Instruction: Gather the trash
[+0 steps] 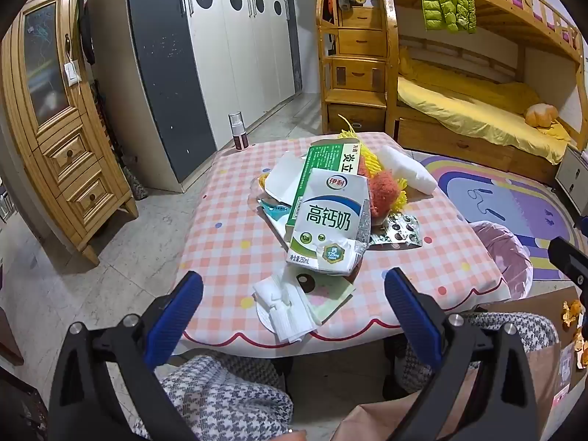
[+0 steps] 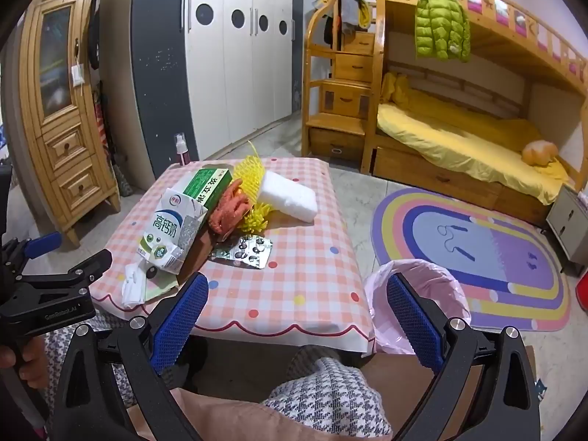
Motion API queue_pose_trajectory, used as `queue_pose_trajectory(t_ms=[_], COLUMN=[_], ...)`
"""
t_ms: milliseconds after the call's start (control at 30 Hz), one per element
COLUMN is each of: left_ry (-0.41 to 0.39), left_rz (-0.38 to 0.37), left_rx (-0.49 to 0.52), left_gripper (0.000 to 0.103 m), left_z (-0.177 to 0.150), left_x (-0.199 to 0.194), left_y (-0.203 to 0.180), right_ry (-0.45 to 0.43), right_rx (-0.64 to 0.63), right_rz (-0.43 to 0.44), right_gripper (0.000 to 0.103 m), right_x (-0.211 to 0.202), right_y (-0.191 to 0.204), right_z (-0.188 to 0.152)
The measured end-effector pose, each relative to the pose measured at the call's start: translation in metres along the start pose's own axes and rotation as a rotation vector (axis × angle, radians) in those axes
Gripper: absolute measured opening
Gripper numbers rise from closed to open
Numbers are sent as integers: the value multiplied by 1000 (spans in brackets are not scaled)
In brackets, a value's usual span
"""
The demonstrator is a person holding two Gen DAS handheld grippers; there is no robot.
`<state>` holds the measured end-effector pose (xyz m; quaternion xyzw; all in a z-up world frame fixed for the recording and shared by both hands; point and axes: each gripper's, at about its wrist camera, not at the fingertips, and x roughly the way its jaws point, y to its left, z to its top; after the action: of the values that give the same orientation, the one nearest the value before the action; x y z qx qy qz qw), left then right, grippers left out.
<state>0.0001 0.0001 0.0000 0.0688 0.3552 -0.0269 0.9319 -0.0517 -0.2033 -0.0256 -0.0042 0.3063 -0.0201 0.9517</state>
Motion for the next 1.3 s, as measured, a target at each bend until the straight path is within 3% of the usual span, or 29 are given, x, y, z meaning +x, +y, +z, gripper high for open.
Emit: queue_pose_trajectory(t_ms=[1300], left_ry=[-4], left_rz=[-1], left_rx=[-3], left_gripper=[96], left_z=[2], left_x=[-1], left_y=[6], right_ry=[-6], right_rx=[0], right_rz=[-1], right_gripper=[96], right_x=[2], right_y=[1], right_z=[0])
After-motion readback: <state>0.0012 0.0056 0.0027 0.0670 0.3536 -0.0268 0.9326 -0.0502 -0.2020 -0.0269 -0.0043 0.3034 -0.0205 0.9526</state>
